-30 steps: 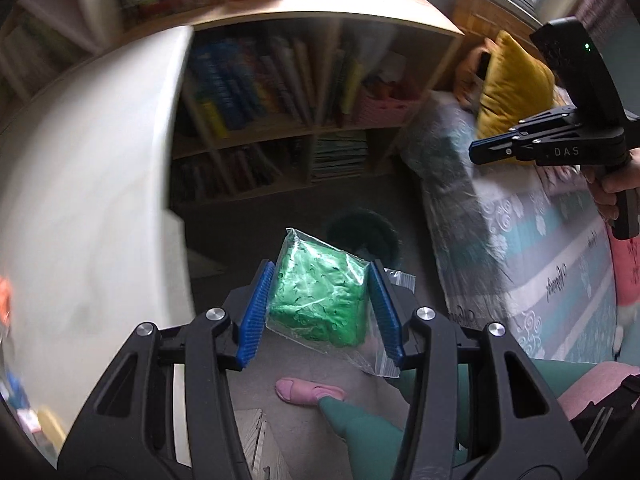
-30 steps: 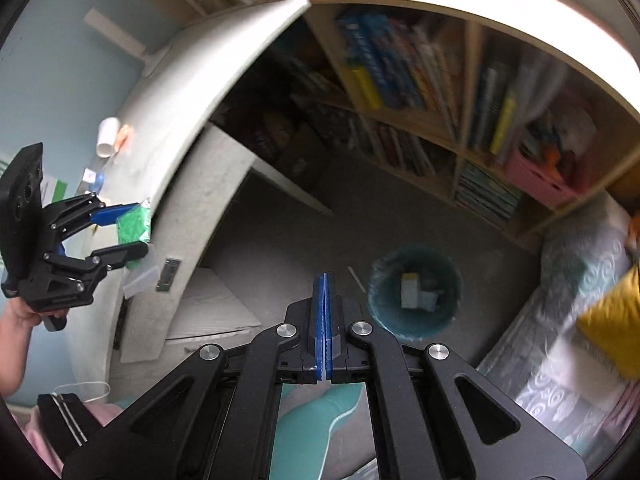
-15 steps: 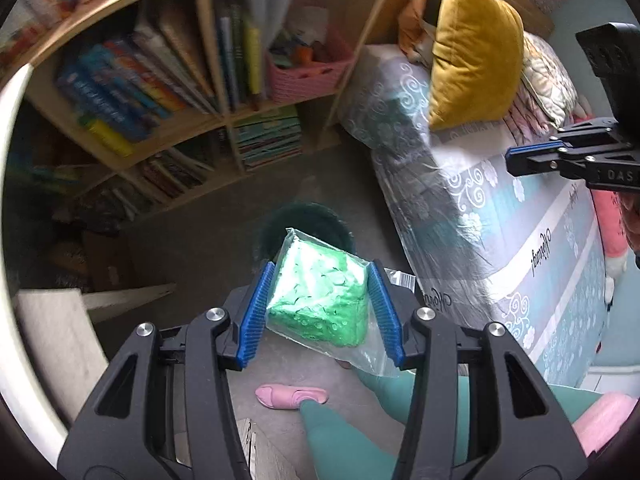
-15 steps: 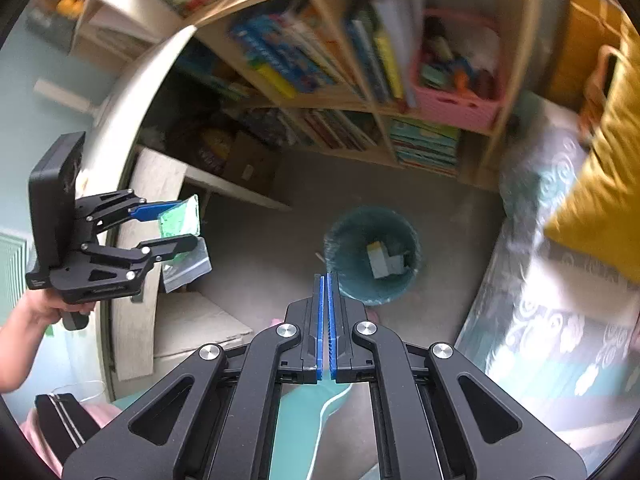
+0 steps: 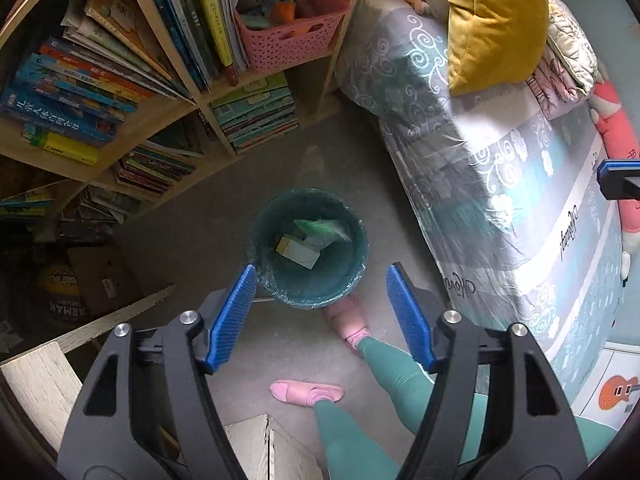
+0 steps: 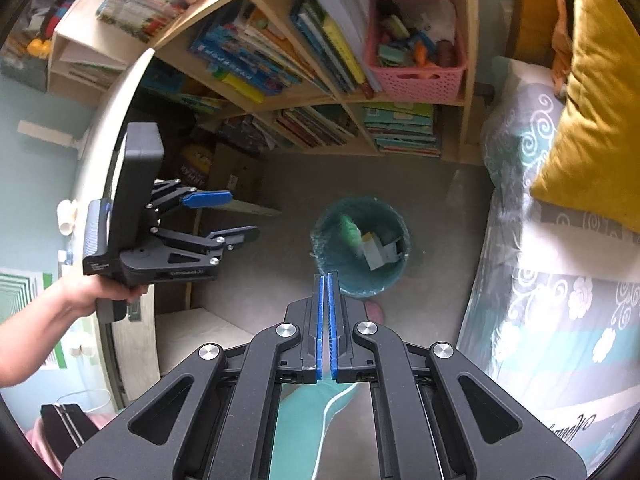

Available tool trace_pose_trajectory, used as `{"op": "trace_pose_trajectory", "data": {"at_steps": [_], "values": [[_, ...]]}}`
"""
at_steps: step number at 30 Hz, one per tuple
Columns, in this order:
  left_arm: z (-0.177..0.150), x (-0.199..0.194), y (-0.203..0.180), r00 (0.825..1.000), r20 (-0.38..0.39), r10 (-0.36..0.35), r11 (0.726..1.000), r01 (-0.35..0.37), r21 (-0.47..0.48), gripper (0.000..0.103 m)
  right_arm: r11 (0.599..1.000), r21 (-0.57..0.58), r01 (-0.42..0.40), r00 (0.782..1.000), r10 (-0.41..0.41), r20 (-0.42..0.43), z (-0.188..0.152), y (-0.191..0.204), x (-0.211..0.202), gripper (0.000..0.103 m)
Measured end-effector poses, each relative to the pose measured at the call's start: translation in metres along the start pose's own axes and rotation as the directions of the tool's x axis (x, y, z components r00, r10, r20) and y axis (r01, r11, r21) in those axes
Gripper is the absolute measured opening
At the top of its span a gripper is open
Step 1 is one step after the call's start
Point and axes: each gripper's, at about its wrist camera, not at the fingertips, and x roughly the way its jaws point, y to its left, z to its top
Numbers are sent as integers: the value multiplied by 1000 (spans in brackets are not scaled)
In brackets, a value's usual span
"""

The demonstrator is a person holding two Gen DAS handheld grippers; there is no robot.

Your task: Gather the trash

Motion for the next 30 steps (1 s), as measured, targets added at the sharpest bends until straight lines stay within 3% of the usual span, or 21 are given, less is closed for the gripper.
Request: {"op": "trace_pose_trajectory", "data": {"at_steps": [2, 7, 9, 14, 18, 21, 25, 27, 30], "values": [[-2, -5, 1, 1000, 14, 5, 1000, -5, -1, 75, 1000, 9, 7, 1000, -7, 2, 0, -3, 0, 8], [-18, -26, 22, 999, 42, 24, 998, -22, -57, 83, 1000, -29, 1, 1000, -1, 7, 4, 10, 2, 35], [-33, -35, 35, 997, 69, 30, 993, -22, -113, 89, 997, -70, -10, 1000, 11, 7, 7, 23, 8, 40], [-85, -36, 61, 995, 81, 63, 962, -39, -271, 89, 983, -173, -57, 998, 51, -41, 12, 60, 41, 45], [-134, -13, 78, 994, 73, 81, 910, -44, -411, 89, 958, -268, -98, 992, 73, -101, 6, 96, 95, 50], [-172, 28, 100, 998, 43, 50, 864, -22, -503, 89, 938, -320, -132, 985, 89, -147, -5, 118, 142, 50], [-221, 91, 137, 999, 48, 22, 781, 13, -625, 89, 910, -382, -161, 977, 93, -191, -26, 142, 230, 50], [-245, 120, 152, 997, 72, 38, 751, 19, -660, 89, 901, -399, -169, 976, 98, -193, -36, 149, 273, 50], [-285, 180, 175, 997, 69, 44, 700, 18, -714, 89, 882, -449, -144, 977, 54, -207, -56, 158, 355, 50]]}}
